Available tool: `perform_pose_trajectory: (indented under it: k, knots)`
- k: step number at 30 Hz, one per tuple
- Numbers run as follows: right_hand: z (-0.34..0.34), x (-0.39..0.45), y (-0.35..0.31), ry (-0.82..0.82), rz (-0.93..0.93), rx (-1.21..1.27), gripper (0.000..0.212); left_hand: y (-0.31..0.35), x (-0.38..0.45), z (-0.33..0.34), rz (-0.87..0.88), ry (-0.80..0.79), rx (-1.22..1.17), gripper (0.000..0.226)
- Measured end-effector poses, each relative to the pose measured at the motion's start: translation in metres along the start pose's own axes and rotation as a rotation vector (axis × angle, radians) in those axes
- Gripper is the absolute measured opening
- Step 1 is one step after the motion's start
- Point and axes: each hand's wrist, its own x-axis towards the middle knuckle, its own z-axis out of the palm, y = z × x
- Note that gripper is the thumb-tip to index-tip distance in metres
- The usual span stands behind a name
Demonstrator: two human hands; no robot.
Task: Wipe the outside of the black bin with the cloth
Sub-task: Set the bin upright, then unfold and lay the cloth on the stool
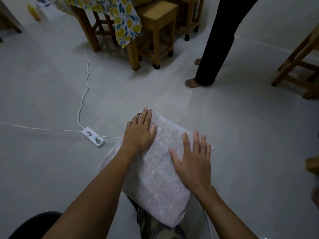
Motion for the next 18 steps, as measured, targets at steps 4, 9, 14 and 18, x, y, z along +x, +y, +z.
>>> perform_pose_trajectory:
  k: [4,9,14,18]
  knots:
    - [0.001,0.001,-0.001,0.013,-0.001,-0.007,0.084,0.000,0.003,0.000,-0.010,-0.011,-0.004,0.064]
    - [0.001,0.001,0.000,0.019,-0.005,-0.019,0.084,0.002,0.002,-0.003,-0.012,-0.006,0.004,0.064]
    - [-0.003,0.001,-0.003,-0.043,-0.001,-0.051,0.085,0.012,-0.003,-0.014,-0.057,-0.074,0.045,0.063]
    - [-0.027,0.000,-0.013,-0.149,0.015,-0.004,0.082,0.028,-0.024,-0.031,-0.093,-0.162,0.140,0.060]
